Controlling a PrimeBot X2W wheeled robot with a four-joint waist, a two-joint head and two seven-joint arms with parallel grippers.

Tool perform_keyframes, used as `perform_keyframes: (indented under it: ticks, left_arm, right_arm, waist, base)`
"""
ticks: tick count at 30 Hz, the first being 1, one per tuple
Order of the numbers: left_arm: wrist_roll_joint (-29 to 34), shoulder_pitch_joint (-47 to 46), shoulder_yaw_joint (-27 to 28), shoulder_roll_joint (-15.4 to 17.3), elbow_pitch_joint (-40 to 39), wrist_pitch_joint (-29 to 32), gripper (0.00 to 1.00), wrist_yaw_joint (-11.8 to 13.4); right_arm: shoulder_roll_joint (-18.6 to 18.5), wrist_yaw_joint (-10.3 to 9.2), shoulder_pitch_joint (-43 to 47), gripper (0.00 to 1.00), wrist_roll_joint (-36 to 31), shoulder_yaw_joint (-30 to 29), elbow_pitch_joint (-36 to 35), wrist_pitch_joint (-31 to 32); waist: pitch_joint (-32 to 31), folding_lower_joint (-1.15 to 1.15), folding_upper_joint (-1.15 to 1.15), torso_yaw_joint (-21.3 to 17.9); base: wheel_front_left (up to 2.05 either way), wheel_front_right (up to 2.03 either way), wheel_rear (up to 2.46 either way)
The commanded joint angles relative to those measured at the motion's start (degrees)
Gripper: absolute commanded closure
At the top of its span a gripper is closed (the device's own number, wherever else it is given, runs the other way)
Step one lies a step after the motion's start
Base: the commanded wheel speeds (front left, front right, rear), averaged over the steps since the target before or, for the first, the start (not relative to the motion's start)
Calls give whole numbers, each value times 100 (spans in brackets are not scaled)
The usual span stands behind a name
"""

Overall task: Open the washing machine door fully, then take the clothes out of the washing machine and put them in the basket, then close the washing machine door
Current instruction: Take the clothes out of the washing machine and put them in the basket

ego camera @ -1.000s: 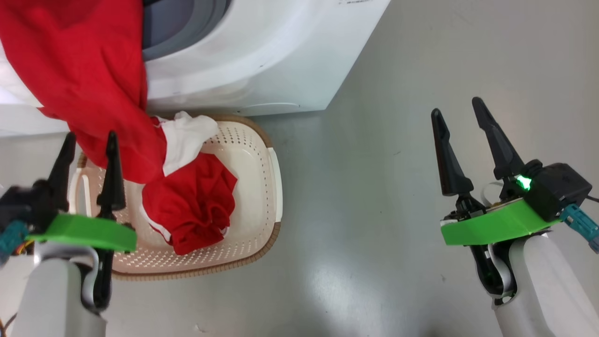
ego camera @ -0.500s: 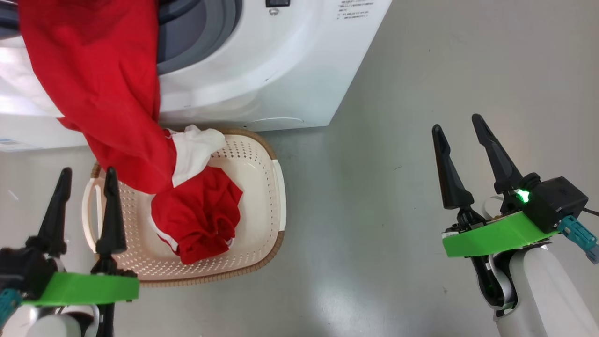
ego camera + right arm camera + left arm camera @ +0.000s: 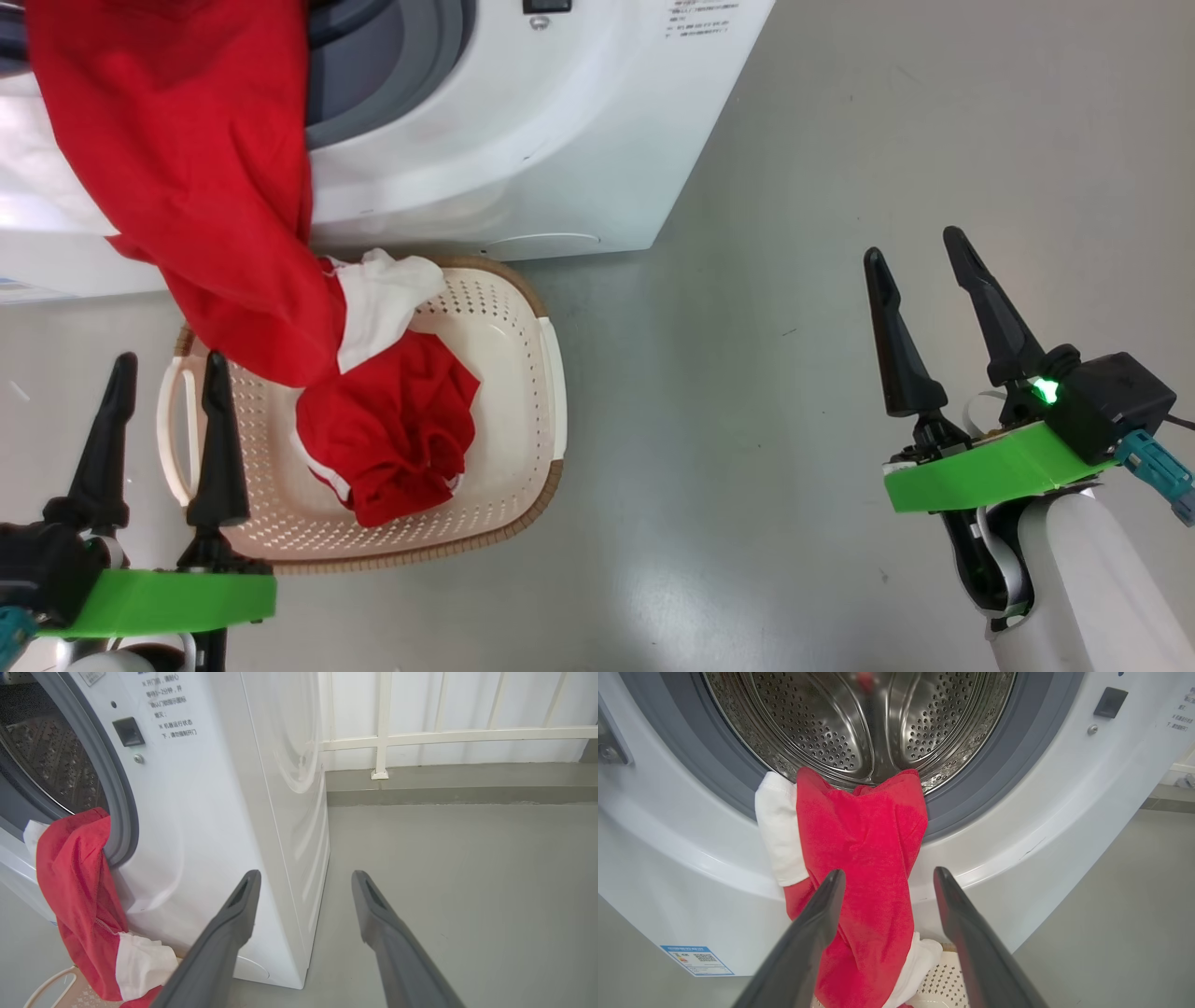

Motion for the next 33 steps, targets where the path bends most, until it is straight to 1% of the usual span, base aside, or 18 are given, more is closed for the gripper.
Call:
perform_keyframes:
  ticks: [1, 6, 10, 15, 20, 33]
  left_arm:
    - [6, 17, 198, 101, -120, -28, 0, -31]
    - [-71, -97, 209, 127, 11, -28, 0, -31]
    - [-154, -358, 168, 214, 245, -28, 0, -31]
    - [-219, -843, -47, 414, 786, -28, 0, -31]
    - [-202, -1428, -293, 534, 1436, -28, 0, -31]
    - [74, -3010, -372, 529, 3002, -28, 0, 51]
  right_arm:
    - [6, 35, 105, 0, -30, 115, -147, -36]
    - [6, 35, 80, 0, -24, 113, -151, -36]
    - [6, 35, 55, 0, -21, 111, -152, -36]
    - [6, 35, 5, 0, 1, 135, -146, -36]
    - [6, 35, -39, 0, 36, 155, -149, -36]
    - [6, 35, -107, 0, 100, 178, -183, -36]
  waist:
    - [11, 0, 0, -2]
    - [41, 0, 0, -7]
    - [84, 0, 0, 4]
    - [135, 0, 0, -9]
    - [185, 0, 0, -50]
    - [313, 0, 0, -140]
  base:
    - [0, 0, 0]
    - [0, 0, 0]
    - [0, 0, 0]
    - [0, 0, 0]
    - [0, 0, 0]
    - [0, 0, 0]
